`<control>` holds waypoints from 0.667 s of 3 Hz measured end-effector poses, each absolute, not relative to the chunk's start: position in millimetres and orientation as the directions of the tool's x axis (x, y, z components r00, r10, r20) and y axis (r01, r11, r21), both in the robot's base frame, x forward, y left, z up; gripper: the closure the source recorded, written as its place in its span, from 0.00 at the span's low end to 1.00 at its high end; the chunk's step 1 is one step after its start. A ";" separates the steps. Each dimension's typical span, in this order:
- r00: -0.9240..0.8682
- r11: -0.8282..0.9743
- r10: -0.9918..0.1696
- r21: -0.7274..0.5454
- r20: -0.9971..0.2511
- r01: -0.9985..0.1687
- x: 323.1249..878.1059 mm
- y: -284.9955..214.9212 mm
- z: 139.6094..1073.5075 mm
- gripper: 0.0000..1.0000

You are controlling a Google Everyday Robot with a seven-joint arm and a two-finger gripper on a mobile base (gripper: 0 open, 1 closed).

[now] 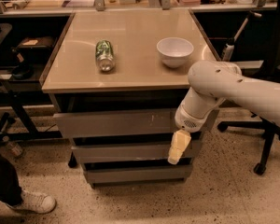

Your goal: Close top drawer

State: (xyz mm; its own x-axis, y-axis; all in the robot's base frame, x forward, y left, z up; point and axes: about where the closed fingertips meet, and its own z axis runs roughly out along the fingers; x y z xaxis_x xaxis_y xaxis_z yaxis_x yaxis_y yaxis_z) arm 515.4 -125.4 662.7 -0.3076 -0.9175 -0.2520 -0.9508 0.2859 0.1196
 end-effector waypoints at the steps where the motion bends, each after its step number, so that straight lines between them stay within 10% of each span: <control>1: -0.308 0.286 -0.918 0.120 -0.252 -0.951 515.4 -125.4 662.7 0.19; 2: -0.308 0.286 -0.918 0.120 -0.252 -0.951 515.4 -125.4 662.6 0.42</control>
Offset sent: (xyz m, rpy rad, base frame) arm 0.0000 0.0000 0.0000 0.0000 0.0000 0.0000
